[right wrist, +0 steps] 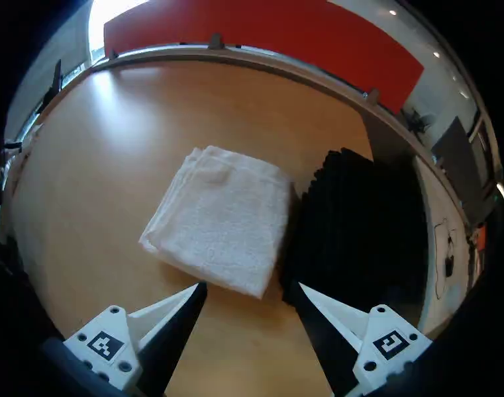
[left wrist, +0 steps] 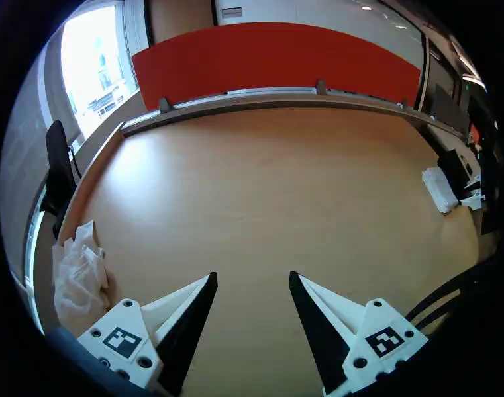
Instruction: Fold towel
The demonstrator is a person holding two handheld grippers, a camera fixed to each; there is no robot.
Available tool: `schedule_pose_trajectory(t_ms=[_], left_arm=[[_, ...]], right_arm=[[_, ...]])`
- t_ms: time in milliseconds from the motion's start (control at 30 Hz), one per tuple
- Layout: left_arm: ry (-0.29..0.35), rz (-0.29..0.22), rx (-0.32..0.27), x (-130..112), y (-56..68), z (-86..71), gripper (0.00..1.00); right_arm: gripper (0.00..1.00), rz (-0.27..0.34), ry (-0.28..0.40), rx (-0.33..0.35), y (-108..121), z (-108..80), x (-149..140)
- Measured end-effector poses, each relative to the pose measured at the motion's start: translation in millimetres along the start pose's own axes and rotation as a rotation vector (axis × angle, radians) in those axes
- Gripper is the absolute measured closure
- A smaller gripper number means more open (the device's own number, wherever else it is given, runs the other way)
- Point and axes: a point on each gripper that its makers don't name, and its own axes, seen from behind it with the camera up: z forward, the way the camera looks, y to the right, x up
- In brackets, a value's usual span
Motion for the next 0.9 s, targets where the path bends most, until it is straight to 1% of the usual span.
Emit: schedule_pose_trajectory(t_ms=[400, 500, 700, 767, 900], left_arm=[[0.014, -0.002, 0.003, 2, -3.6, -3.0, 0.21], [0.018, -0.005, 0.004, 3, -4.3, -3.6, 0.21], [0.025, -0.015, 0.003, 5, -4.5, -3.1, 0.21], [0.028, -0.017, 0.002, 6, -4.3, -3.3, 0.21], [0.036, -0.018, 0.001, 9, -4.6, -4.0, 0.21]], right_arm=[[0.03, 0.071, 0.09, -0.001, -14, -6.8, 27], [0.03, 0.107, 0.112, -0.011, -18, -7.1, 34], [0.03, 0.225, 0.141, -0.021, -27, -6.5, 43], [0.02, 0.254, 0.148, -0.024, -28, -6.5, 44], [0.02, 0.294, 0.154, -0.031, -30, -7.2, 44]])
